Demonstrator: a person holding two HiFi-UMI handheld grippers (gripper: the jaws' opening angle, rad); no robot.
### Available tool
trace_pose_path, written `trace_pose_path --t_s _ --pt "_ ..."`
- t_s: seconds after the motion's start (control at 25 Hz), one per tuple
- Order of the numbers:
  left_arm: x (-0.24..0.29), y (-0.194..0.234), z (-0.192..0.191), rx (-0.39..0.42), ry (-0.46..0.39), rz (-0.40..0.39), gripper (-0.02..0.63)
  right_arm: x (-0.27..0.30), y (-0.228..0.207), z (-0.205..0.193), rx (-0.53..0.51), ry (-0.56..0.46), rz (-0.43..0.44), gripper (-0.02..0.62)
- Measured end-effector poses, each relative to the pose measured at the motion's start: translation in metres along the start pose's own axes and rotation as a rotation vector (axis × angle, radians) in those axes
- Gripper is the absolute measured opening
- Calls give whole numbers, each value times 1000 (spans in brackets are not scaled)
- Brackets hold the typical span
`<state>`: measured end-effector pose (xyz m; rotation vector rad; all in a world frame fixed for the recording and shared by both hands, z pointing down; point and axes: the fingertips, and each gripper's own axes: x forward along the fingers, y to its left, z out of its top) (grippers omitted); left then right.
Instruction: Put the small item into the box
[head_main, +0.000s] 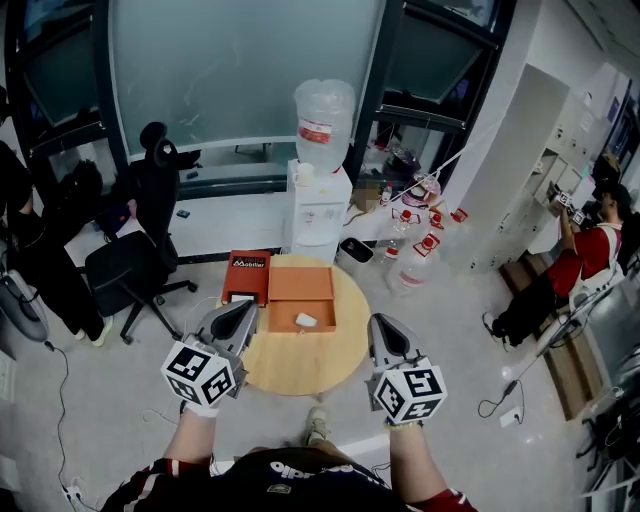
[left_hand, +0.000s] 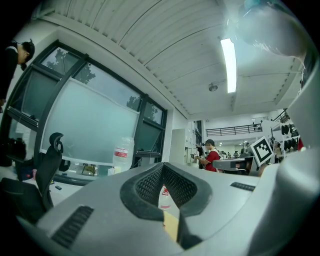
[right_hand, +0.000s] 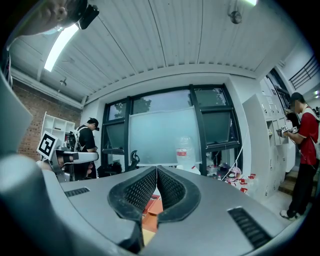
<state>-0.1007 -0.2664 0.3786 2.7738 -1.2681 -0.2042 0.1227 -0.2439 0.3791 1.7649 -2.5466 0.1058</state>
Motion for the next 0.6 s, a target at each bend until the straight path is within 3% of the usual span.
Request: trace_pose_path --t_s 0.6 --pt "-1 -2 -1 1 0 -2 16 -1 6 1 1 -2 19 31"
